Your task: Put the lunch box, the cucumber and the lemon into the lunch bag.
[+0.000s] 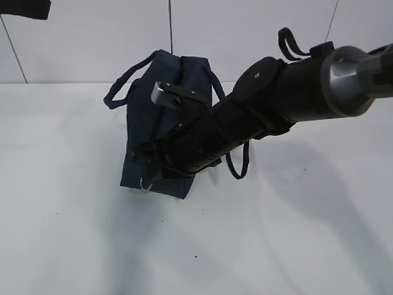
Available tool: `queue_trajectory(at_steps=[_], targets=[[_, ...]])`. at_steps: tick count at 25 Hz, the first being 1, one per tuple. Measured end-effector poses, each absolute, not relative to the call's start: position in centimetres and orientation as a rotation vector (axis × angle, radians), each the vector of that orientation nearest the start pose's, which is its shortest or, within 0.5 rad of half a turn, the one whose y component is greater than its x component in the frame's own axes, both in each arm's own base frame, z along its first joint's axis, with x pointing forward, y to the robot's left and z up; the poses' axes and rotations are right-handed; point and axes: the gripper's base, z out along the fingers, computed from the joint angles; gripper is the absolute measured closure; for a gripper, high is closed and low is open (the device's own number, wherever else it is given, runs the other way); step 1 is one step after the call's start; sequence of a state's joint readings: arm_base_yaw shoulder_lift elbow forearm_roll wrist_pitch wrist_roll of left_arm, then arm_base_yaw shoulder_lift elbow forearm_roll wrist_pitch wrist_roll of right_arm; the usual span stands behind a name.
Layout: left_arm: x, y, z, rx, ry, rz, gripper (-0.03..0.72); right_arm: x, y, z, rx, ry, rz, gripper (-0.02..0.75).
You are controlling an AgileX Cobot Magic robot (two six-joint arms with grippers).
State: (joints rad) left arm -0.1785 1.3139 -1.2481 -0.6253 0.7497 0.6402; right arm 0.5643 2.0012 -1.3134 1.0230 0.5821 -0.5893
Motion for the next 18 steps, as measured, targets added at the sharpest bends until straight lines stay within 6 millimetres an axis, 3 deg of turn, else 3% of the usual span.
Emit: queue_trajectory(at_steps=[11, 18], targets=[[27.1, -8.5, 36.3, 0.564, 2.145, -0.474, 0.386, 33.1, 24.3, 20.9, -0.54, 2.526, 0.984, 0.738], [26.7, -8.7, 33.7, 0.555, 2.198, -0.529, 0.386, 33.3, 23.1, 22.5, -0.546, 2.509, 0.998, 0.738]])
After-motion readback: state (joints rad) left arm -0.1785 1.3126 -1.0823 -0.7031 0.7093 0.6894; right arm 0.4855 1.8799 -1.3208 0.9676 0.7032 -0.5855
